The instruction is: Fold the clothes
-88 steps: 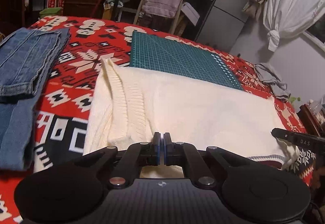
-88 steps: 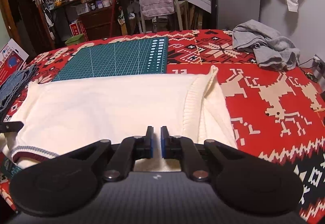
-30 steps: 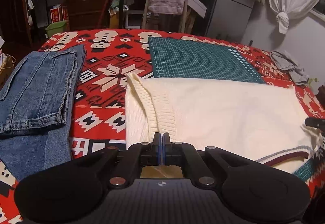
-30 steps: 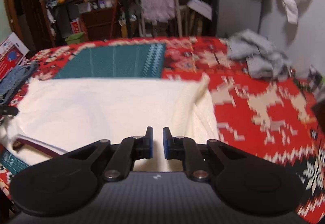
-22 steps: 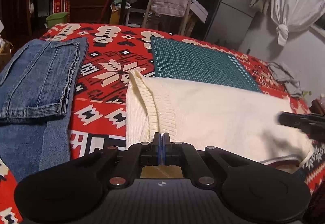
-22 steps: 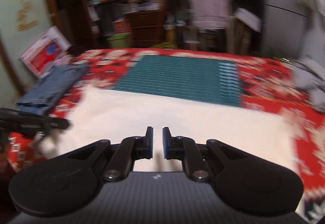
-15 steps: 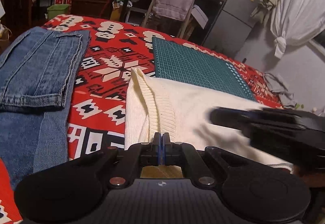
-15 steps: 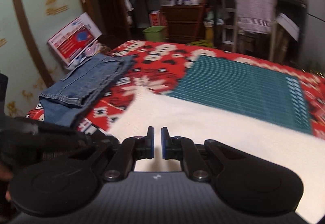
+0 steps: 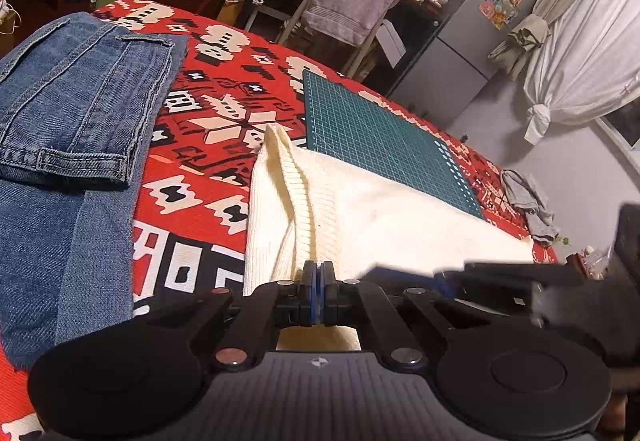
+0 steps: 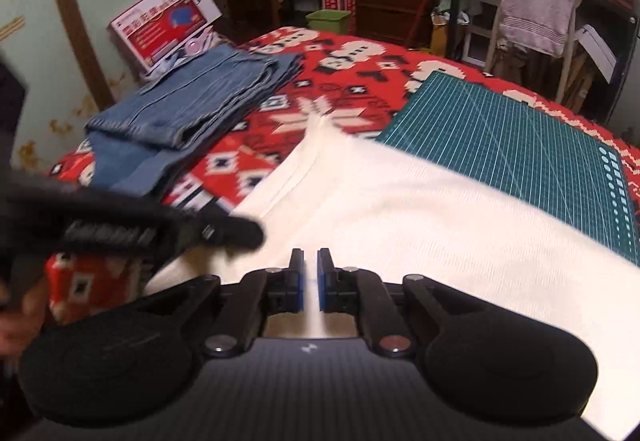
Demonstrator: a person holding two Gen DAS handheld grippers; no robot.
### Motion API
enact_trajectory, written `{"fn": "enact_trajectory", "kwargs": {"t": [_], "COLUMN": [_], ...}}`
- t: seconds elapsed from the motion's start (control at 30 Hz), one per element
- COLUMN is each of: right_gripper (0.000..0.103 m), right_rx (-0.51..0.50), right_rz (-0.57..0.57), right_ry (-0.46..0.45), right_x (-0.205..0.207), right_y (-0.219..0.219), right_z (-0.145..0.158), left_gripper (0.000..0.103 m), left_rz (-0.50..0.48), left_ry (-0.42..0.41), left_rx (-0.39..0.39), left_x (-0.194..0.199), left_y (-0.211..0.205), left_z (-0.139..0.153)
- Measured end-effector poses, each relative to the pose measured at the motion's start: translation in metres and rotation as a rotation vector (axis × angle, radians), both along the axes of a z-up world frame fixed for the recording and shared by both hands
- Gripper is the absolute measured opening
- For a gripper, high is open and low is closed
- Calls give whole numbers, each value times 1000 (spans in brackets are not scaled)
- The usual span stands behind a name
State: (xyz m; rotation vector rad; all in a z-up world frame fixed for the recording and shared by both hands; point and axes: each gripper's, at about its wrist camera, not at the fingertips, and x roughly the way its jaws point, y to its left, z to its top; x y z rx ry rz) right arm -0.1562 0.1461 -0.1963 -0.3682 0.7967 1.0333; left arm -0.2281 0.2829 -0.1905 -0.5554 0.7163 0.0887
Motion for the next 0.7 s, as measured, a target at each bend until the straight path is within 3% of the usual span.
{"fn": "enact_trajectory", "kwargs": {"t": [0.4, 0.7], "right_gripper": [7, 8], "right_rx": [-23, 21], "right_rz": [14, -56], "right_ry": [17, -19], "right_x": [-15, 7], "right_y": [-33, -30], "right_z": [5, 4], "left_gripper": [3, 6], "left_rz": [0, -14], "left_ry": [16, -12], "left_rx": [27, 100], "left_x": [1, -9], "left_y": [-2, -17], "left_z": [1, 22]}}
